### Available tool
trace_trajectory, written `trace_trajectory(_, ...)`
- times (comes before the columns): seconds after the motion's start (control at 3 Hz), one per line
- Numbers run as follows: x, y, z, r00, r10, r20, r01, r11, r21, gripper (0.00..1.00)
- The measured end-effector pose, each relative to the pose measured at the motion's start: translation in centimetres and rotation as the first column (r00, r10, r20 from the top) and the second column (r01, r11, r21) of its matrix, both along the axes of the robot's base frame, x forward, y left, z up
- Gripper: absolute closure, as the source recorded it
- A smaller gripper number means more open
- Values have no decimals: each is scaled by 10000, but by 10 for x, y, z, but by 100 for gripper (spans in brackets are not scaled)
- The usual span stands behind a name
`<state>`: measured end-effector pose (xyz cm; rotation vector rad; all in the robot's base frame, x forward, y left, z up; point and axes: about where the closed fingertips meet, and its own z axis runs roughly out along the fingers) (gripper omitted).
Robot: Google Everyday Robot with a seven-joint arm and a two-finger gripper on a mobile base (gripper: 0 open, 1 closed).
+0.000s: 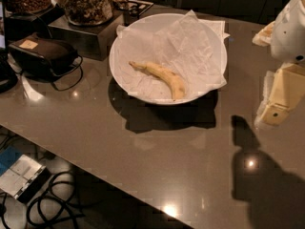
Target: Pick banana from white bowl
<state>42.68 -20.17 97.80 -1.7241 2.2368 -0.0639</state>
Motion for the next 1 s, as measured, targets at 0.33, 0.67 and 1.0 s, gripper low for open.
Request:
trace_trajectory(0.33, -22, 53, 20, 9986, 487, -191, -480, 9983, 332, 0)
trace_trajectory(0.67, -39, 116, 47, 9902, 1392, -128, -1389, 9901, 212, 0)
trace_trajectory(1.0, -42, 127, 58, 9879, 1525, 265, -1532, 9878, 263, 0)
